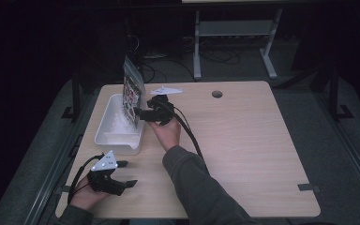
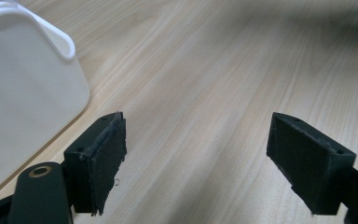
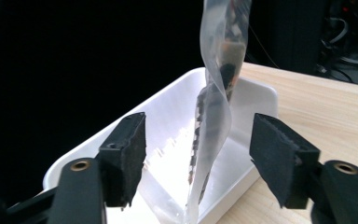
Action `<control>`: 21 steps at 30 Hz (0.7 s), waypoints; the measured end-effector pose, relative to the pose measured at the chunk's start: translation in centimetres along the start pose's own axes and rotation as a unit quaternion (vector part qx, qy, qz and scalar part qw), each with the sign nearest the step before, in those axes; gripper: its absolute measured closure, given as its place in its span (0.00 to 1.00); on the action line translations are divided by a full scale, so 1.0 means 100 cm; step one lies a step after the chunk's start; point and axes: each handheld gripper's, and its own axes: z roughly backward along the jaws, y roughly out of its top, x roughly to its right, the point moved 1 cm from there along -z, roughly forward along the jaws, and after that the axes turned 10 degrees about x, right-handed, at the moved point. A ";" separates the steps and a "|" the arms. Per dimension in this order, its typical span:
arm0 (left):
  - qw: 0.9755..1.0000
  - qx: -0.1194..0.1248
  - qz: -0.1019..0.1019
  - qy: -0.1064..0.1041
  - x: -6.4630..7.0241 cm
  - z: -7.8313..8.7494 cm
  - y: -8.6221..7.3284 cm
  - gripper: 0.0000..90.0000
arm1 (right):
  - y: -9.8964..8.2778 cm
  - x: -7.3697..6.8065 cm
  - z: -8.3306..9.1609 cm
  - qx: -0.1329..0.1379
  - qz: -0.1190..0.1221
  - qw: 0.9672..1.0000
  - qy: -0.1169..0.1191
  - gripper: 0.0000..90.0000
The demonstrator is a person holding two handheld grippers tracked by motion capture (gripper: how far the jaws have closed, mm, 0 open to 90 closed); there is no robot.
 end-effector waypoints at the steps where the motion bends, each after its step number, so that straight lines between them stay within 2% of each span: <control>1: 1.000 0.000 0.001 -0.002 0.000 -0.001 0.000 0.22 | 0.001 0.001 0.003 0.000 -0.003 1.000 0.010 0.37; 4: 1.000 -0.006 0.003 -0.003 0.000 -0.002 -0.001 0.22 | 0.002 0.003 0.012 -0.007 0.001 1.000 0.019 0.37; 13: 1.000 -0.013 0.011 -0.002 -0.002 -0.008 -0.003 0.22 | 0.004 0.015 0.041 -0.004 0.005 0.999 0.046 0.35; 15: 1.000 -0.012 0.013 -0.002 -0.004 -0.008 -0.004 0.22 | 0.004 0.017 0.045 -0.003 0.011 0.999 0.047 0.35; 21: 1.000 -0.009 0.014 -0.003 -0.003 -0.008 -0.004 0.22 | 0.001 0.027 0.061 -0.011 0.010 0.998 0.054 0.35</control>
